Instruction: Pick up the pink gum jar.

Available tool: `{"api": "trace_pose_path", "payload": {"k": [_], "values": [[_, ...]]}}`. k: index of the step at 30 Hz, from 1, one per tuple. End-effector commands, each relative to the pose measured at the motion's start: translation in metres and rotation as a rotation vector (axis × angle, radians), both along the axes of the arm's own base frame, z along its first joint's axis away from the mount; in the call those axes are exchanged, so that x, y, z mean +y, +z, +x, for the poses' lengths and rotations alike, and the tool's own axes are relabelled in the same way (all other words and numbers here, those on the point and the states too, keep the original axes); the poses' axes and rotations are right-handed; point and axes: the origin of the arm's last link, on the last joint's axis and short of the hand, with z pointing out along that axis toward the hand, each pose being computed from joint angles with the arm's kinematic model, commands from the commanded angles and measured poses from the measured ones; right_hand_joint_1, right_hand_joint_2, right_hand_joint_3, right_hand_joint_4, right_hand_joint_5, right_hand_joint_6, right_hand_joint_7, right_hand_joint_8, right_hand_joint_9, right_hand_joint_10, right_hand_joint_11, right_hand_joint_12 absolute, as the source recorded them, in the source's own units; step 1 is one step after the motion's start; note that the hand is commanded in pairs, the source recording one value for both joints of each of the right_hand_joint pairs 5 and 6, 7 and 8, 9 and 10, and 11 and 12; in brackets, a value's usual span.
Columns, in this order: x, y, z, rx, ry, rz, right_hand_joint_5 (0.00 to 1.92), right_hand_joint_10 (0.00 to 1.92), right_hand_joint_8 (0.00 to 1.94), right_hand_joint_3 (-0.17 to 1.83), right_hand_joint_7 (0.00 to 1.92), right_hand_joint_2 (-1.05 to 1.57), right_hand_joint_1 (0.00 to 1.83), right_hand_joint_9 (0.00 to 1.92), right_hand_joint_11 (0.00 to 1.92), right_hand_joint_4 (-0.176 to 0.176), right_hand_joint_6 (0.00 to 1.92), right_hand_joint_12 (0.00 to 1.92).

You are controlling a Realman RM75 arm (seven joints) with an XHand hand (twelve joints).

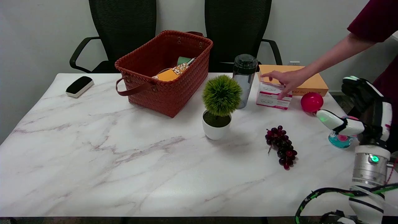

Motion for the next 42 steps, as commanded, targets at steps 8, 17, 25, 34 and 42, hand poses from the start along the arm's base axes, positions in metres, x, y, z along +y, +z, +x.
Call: {"api": "trace_pose_path", "payload": {"k": [8, 17, 25, 34, 42], "values": [[0.069, 0.024, -0.023, -0.016, 0.009, -0.206, 0.64, 0.57, 0.48, 0.62, 0.48, -0.17, 1.11, 0.57, 0.52, 0.0, 0.64, 0.52], [0.041, 0.043, -0.035, -0.028, -0.075, -0.174, 0.26, 0.56, 0.48, 0.62, 0.48, -0.21, 1.11, 0.56, 0.51, 0.0, 0.26, 0.51], [0.033, 0.069, -0.048, -0.026, -0.155, -0.196, 0.12, 0.55, 0.48, 0.64, 0.48, -0.24, 1.11, 0.55, 0.5, 0.0, 0.12, 0.5], [0.024, 0.093, -0.059, -0.067, -0.158, -0.196, 0.11, 0.51, 0.48, 0.66, 0.48, -0.27, 1.11, 0.51, 0.46, 0.0, 0.11, 0.46], [0.013, 0.105, -0.061, -0.082, -0.156, -0.19, 0.31, 0.5, 0.48, 0.67, 0.48, -0.28, 1.11, 0.5, 0.45, 0.0, 0.31, 0.45]]}}
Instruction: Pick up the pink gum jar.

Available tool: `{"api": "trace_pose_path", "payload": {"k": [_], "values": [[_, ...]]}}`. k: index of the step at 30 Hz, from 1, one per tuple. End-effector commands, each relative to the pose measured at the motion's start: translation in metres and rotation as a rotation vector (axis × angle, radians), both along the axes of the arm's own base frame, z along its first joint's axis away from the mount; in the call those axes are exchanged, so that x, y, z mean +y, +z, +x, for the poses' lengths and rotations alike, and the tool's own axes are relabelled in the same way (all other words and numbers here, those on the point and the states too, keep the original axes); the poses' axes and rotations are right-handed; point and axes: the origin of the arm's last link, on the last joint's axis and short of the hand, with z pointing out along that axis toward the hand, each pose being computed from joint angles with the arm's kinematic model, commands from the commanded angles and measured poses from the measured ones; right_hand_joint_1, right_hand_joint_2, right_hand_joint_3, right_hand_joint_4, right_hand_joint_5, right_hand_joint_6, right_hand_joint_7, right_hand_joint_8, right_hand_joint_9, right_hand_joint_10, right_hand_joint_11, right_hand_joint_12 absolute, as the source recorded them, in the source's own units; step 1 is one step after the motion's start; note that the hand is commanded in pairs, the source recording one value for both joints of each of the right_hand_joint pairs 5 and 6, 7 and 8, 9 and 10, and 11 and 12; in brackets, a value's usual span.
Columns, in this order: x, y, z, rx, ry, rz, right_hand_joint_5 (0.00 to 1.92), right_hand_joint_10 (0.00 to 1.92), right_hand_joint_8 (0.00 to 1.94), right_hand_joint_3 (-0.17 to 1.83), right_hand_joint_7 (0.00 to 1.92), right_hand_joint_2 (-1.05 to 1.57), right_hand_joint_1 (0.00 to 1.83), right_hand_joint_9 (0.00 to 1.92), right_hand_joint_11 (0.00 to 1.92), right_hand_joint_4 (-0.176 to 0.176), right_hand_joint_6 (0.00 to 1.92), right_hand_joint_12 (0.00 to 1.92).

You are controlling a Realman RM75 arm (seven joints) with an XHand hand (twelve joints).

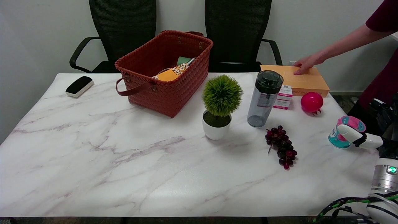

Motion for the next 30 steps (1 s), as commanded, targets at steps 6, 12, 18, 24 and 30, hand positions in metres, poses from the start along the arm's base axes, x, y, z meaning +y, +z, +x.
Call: {"api": "trace_pose_path", "payload": {"k": [6, 12, 18, 24, 30], "values": [[-0.03, 0.04, -0.019, -0.075, -0.069, 0.007, 0.32, 0.48, 0.47, 0.71, 0.47, -0.34, 1.11, 0.48, 0.43, 0.0, 0.32, 0.43], [-0.037, 0.037, -0.029, -0.11, -0.078, 0.03, 0.29, 0.47, 0.47, 0.72, 0.47, -0.38, 1.1, 0.47, 0.41, 0.0, 0.29, 0.41], [-0.033, 0.033, -0.039, -0.134, -0.101, 0.037, 0.29, 0.47, 0.46, 0.68, 0.46, -0.38, 1.1, 0.47, 0.41, 0.0, 0.29, 0.41], [-0.026, 0.032, -0.043, -0.135, -0.112, 0.031, 0.29, 0.47, 0.46, 0.63, 0.46, -0.35, 1.12, 0.47, 0.4, 0.0, 0.29, 0.4], [-0.02, 0.031, -0.047, -0.148, -0.117, 0.032, 0.31, 0.47, 0.46, 0.57, 0.46, -0.31, 1.14, 0.47, 0.4, 0.0, 0.31, 0.4]]}}
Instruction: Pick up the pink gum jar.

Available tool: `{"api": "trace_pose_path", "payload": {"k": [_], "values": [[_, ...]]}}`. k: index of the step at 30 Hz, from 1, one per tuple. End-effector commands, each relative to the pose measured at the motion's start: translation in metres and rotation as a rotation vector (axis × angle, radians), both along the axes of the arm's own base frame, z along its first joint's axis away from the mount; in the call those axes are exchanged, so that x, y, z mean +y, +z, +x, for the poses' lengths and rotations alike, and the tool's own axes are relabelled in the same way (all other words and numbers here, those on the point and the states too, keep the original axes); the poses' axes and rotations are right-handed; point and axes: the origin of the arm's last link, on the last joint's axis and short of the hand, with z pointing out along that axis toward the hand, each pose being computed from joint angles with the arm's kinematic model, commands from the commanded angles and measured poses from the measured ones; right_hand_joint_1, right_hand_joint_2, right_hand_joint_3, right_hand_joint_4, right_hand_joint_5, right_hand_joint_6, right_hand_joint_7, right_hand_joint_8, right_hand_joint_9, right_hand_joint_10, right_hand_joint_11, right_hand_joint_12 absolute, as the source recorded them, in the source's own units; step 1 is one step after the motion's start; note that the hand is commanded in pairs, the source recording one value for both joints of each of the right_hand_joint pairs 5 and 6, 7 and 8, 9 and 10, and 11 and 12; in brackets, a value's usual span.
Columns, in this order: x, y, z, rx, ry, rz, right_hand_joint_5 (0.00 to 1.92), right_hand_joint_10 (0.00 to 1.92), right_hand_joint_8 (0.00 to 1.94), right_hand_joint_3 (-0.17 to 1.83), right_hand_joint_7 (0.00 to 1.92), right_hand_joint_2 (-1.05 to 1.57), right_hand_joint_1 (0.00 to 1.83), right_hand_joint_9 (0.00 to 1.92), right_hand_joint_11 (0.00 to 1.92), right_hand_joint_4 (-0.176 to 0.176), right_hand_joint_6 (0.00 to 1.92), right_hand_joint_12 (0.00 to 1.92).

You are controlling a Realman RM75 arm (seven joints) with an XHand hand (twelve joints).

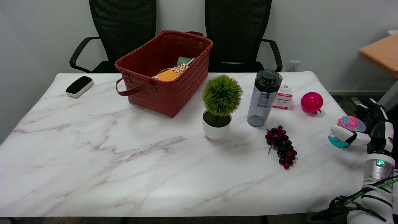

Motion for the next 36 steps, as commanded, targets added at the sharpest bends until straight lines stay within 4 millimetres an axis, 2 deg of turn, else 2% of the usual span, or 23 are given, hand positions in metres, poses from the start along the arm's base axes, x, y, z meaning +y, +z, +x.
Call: {"api": "trace_pose_path", "payload": {"k": [1, 11, 17, 27, 36], "values": [[0.0086, -0.0003, -0.0158, -0.043, -0.035, 0.004, 0.32, 0.47, 0.47, 0.55, 0.47, -0.29, 1.14, 0.47, 0.4, 0.0, 0.32, 0.4], [0.0116, -0.0009, -0.0176, -0.045, -0.044, 0.004, 0.37, 0.47, 0.47, 0.44, 0.47, -0.19, 1.19, 0.47, 0.39, 0.0, 0.37, 0.39], [0.0102, -0.0018, -0.0167, -0.048, -0.036, 0.007, 0.39, 0.47, 0.47, 0.5, 0.47, -0.14, 1.23, 0.47, 0.39, 0.0, 0.39, 0.39], [0.0062, -0.0023, -0.0145, -0.046, -0.025, 0.012, 0.46, 0.48, 0.48, 0.67, 0.48, 0.09, 1.29, 0.48, 0.37, 0.0, 0.46, 0.37], [0.0034, -0.0022, -0.0125, -0.037, -0.024, 0.022, 0.51, 0.48, 0.47, 0.72, 0.47, 0.27, 1.32, 0.48, 0.36, 0.0, 0.51, 0.36]]}}
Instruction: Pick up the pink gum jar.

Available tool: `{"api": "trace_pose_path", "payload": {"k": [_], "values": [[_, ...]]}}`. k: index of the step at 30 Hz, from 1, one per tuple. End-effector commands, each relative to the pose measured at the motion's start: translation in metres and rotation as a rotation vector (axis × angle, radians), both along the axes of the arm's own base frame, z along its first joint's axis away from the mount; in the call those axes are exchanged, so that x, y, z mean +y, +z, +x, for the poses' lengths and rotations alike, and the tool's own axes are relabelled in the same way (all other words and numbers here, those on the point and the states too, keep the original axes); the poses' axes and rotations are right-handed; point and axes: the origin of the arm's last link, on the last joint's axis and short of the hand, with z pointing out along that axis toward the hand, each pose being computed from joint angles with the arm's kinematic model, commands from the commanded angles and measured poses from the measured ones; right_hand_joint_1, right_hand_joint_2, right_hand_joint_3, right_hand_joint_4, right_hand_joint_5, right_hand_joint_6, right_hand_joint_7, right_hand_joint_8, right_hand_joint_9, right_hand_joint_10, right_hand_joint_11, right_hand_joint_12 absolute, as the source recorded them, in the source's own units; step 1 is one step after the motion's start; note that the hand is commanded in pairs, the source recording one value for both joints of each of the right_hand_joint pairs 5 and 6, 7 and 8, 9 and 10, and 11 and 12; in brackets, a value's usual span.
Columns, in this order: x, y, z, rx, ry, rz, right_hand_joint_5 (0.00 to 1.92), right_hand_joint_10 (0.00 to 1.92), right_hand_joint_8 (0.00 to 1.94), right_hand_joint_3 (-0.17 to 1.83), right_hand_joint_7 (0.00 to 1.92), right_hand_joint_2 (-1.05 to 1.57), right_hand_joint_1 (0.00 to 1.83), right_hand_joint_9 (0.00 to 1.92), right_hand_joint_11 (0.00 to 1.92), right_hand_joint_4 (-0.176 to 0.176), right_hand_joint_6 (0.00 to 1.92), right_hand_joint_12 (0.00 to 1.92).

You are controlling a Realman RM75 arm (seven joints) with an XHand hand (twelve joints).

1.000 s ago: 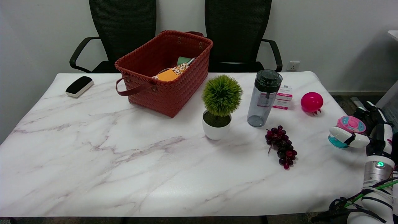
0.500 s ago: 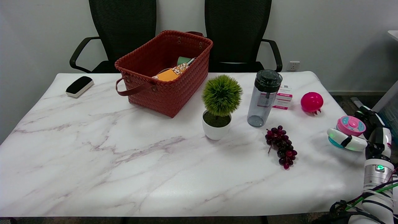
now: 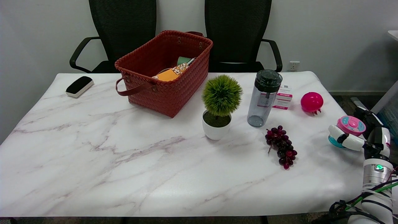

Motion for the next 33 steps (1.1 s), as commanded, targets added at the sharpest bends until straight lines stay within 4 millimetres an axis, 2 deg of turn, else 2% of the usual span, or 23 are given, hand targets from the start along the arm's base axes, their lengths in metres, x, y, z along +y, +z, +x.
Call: {"api": "trace_pose_path", "payload": {"k": [1, 6, 9, 14, 18, 20, 21, 23, 25, 26, 30, 33], "values": [[-0.0036, -0.0005, 0.0019, 0.005, 0.004, 0.012, 0.52, 0.48, 0.47, 0.73, 0.47, 0.31, 1.33, 0.48, 0.35, 0.0, 0.52, 0.35], [-0.005, -0.0011, 0.0025, 0.003, 0.008, 0.014, 0.54, 0.47, 0.45, 0.8, 0.45, 0.48, 1.36, 0.47, 0.36, 0.0, 0.54, 0.36], [-0.0056, -0.0018, 0.0021, 0.001, 0.008, 0.017, 0.53, 0.47, 0.44, 0.87, 0.44, 0.54, 1.38, 0.47, 0.47, 0.0, 0.53, 0.47], [-0.0067, -0.0038, 0.0017, -0.003, 0.007, 0.026, 0.31, 0.47, 0.42, 0.89, 0.42, 0.61, 1.38, 0.47, 0.59, 0.0, 0.31, 0.59], [-0.0063, -0.0049, 0.0006, -0.008, 0.005, 0.029, 0.26, 0.53, 0.41, 0.92, 0.41, 0.71, 1.39, 0.53, 0.7, 0.0, 0.26, 0.7], [-0.0065, -0.0054, 0.0007, -0.009, 0.006, 0.03, 0.33, 0.59, 0.41, 0.91, 0.41, 0.75, 1.4, 0.59, 0.74, 0.0, 0.33, 0.74], [-0.0067, -0.0055, 0.0008, -0.01, 0.007, 0.031, 0.46, 0.66, 0.42, 0.92, 0.42, 0.78, 1.38, 0.66, 0.77, 0.0, 0.46, 0.77], [-0.0065, -0.0061, 0.0006, -0.012, 0.008, 0.031, 0.6, 0.75, 0.45, 0.88, 0.45, 0.79, 1.39, 0.75, 0.8, 0.0, 0.6, 0.8], [-0.0066, -0.0061, 0.0007, -0.012, 0.009, 0.031, 0.69, 0.89, 0.8, 0.74, 0.8, 0.83, 1.38, 0.89, 0.85, 0.0, 0.69, 0.85], [-0.0066, -0.0061, 0.0007, -0.012, 0.009, 0.031, 0.72, 0.94, 0.89, 0.7, 0.89, 0.84, 1.37, 0.94, 0.87, 0.0, 0.72, 0.87], [-0.007, -0.0059, 0.0011, -0.011, 0.011, 0.03, 0.85, 1.07, 1.08, 0.57, 1.08, 0.82, 1.37, 1.07, 0.9, 0.0, 0.85, 0.9], [-0.0077, -0.0053, 0.0015, -0.009, 0.011, 0.03, 0.88, 1.15, 1.16, 0.54, 1.16, 0.81, 1.36, 1.15, 0.94, 0.0, 0.88, 0.94]]}}
